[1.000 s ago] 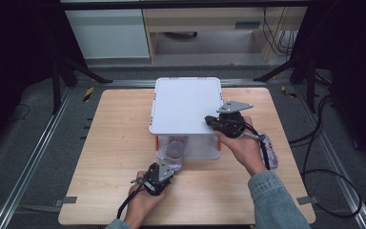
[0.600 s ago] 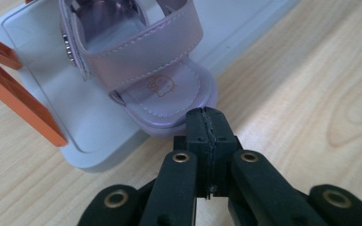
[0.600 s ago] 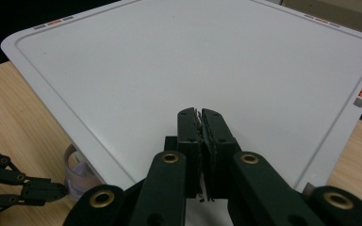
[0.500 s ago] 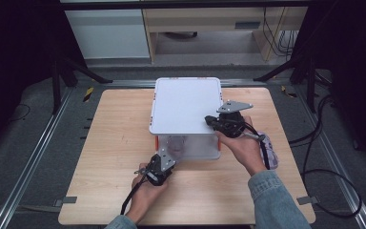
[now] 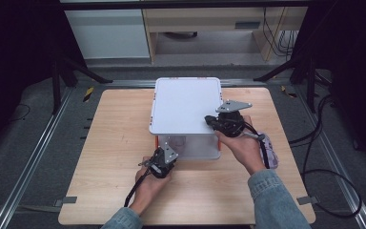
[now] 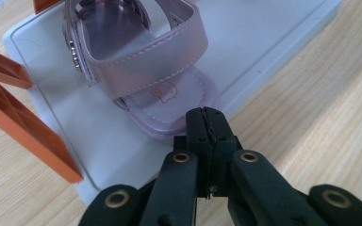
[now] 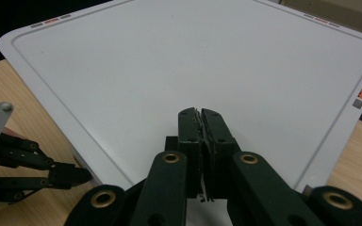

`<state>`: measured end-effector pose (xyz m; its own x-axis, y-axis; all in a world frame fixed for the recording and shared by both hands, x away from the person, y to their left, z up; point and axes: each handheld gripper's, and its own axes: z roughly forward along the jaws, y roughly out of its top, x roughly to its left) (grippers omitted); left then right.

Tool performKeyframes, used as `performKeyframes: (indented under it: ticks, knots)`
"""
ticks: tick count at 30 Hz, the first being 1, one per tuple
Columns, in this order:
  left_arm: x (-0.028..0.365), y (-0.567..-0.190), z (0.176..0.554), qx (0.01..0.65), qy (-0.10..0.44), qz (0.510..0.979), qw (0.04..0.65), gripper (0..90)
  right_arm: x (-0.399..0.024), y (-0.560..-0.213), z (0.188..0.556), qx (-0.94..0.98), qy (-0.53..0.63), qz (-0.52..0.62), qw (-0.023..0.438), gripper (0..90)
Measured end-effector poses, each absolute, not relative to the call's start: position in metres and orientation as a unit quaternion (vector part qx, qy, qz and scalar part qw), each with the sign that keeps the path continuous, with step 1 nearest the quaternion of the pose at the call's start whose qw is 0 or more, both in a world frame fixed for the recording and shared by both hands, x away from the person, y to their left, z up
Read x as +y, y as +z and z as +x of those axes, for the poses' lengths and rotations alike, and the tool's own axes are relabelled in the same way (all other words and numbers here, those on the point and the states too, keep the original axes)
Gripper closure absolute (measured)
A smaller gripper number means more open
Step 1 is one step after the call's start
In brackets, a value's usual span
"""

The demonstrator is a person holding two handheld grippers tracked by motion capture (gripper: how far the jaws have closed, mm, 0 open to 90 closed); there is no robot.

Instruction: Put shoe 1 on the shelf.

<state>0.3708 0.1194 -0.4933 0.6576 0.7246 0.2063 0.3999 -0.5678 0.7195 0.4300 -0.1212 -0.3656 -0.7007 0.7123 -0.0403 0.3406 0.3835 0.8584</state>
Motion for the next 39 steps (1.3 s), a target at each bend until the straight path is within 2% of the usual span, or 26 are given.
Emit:
performKeyframes:
  ticks: [24, 29, 33, 39]
  knots:
    - [0.119, -0.496, 0.384, 0.340, 0.239, 0.845, 0.336, 89.5, -0.121, -0.364, 0.432, 0.805, 0.446, 0.334, 0.202, 85.6]
    - [0.123, -0.489, 0.379, 0.344, 0.244, 0.837, 0.348, 89.0, -0.126, -0.364, 0.432, 0.791, 0.464, 0.347, 0.198, 75.9]
    - [0.131, -0.484, 0.372, 0.349, 0.239, 0.835, 0.353, 86.7, -0.138, -0.363, 0.430, 0.771, 0.474, 0.368, 0.213, 64.8]
    - [0.154, -0.471, 0.357, 0.362, 0.244, 0.825, 0.359, 74.5, -0.167, -0.356, 0.417, 0.742, 0.482, 0.399, 0.238, 51.2]
